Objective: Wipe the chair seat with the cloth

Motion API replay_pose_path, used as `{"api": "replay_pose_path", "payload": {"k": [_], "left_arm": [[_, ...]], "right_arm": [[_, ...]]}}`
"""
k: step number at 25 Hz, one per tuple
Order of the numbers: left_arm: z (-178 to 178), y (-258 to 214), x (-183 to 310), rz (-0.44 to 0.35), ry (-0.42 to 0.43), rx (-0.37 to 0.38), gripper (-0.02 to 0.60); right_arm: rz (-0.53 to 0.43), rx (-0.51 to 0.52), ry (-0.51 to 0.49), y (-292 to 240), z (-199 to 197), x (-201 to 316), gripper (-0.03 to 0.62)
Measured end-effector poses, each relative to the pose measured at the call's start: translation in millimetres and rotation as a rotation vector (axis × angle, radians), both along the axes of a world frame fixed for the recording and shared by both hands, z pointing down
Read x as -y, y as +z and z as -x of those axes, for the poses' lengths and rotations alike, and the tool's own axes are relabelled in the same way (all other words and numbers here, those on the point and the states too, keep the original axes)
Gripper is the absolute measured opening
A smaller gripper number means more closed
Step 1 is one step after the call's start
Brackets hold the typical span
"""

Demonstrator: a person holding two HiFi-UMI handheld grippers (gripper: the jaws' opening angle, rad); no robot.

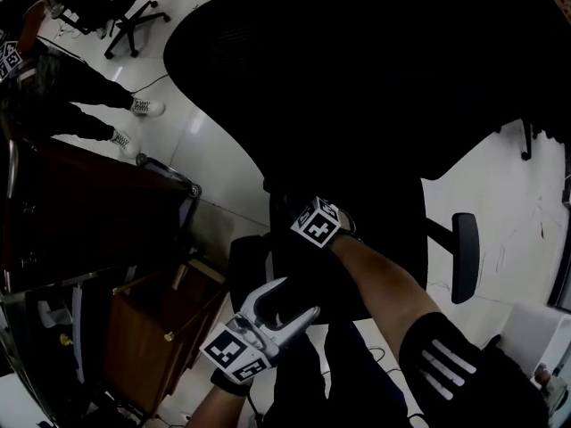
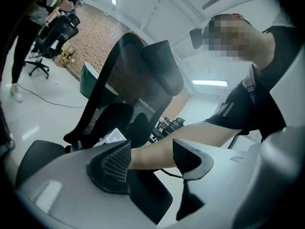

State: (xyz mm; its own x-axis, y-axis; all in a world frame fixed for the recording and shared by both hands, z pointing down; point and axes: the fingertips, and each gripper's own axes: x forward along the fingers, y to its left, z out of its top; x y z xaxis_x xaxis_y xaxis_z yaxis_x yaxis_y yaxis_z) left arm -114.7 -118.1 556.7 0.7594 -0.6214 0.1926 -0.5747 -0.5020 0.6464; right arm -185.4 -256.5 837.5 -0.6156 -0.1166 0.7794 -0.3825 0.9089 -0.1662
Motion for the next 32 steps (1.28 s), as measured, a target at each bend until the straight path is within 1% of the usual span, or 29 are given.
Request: {"api": "replay_pose_path", "payload": {"k": [3, 7, 10, 14, 16, 18, 20, 22, 24, 25, 27, 29, 32], "left_arm": [[-5.8, 13.6, 4.9, 0.017, 0.005, 0.010, 0.300], [-11.5, 21.7, 8.8, 0.034, 0.004, 0.011, 0.299], [-24.3, 25.8, 7.8, 0.048, 0.028, 0.008, 0.300], [-40.8, 29.6, 7.6, 0.061, 0.058, -0.002, 0.299], [-48.1, 32.3, 8.1, 0.066, 0.074, 0.000, 0.300], [-55.0, 33.7, 7.8, 0.064, 0.095, 0.006, 0.299], [-60.5, 32.4, 8.0, 0.056, 0.114, 0.010, 0.299], [-63.8, 30.0, 9.0, 0.049, 0.120, 0.010, 0.299], [-65.2, 27.9, 9.6, 0.045, 0.121, 0.012, 0.299], [-64.9, 27.0, 9.3, 0.043, 0.120, 0.013, 0.299], [-62.2, 25.9, 7.5, 0.042, 0.115, 0.016, 0.299], [-56.7, 26.0, 4.7, 0.046, 0.106, 0.021, 0.299], [-47.9, 26.6, -0.4, 0.055, 0.087, 0.035, 0.300]], "right_arm": [[-0.004, -0.069, -0.037, 31.6, -16.1, 0.6, 0.028], [-0.011, -0.108, -0.006, 50.2, -63.7, 5.9, 0.028], [-0.016, -0.169, 0.051, 60.3, -128.9, 14.8, 0.028], [-0.017, -0.255, 0.182, 63.7, -236.3, 28.5, 0.028], [-0.033, -0.287, 0.245, 59.9, -283.4, 36.4, 0.028], [-0.051, -0.319, 0.298, 52.6, -320.1, 43.5, 0.028], [-0.065, -0.373, 0.358, 45.2, -353.5, 49.0, 0.028], [-0.076, -0.395, 0.406, 40.2, -373.6, 54.9, 0.028], [-0.076, -0.395, 0.445, 36.4, -378.1, 57.9, 0.028], [-0.070, -0.389, 0.461, 34.5, -373.9, 56.7, 0.028], [-0.059, -0.340, 0.458, 29.7, -346.0, 50.2, 0.028], [-0.039, -0.259, 0.401, 27.8, -293.5, 35.7, 0.028], [0.005, -0.144, 0.286, 25.1, -195.5, 3.2, 0.028]]}}
